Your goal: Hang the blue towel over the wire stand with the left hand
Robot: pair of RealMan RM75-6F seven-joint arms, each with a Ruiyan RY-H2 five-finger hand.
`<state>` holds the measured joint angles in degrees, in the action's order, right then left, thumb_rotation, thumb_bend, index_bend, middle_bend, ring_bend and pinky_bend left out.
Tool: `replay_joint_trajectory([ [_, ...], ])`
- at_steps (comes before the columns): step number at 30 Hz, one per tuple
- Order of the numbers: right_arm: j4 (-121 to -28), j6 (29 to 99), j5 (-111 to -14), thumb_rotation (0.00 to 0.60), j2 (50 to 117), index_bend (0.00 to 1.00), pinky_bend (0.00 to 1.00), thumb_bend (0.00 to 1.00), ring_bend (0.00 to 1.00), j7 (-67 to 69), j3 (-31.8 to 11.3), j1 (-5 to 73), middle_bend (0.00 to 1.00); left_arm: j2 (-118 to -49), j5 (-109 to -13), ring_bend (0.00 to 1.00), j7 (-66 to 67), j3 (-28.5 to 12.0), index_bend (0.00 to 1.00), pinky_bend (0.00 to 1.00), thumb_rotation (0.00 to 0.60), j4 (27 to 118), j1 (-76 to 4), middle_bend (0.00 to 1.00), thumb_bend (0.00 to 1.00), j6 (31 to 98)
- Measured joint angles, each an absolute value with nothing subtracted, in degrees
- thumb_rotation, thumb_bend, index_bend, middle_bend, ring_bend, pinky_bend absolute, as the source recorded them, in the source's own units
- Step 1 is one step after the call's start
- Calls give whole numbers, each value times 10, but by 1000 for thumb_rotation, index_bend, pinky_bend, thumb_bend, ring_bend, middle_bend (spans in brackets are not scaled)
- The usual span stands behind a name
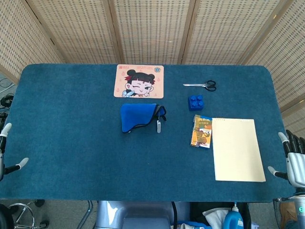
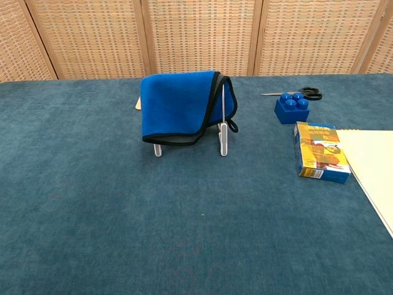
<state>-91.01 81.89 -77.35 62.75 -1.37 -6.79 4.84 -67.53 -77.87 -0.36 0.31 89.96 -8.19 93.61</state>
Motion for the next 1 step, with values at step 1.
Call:
replay_joint_trajectory([
  [1, -911, 821, -775, 600, 626, 0, 0, 0, 0, -12, -68, 47, 0, -676, -783, 0, -4, 3, 0, 0, 600, 897, -79, 0, 54, 937],
])
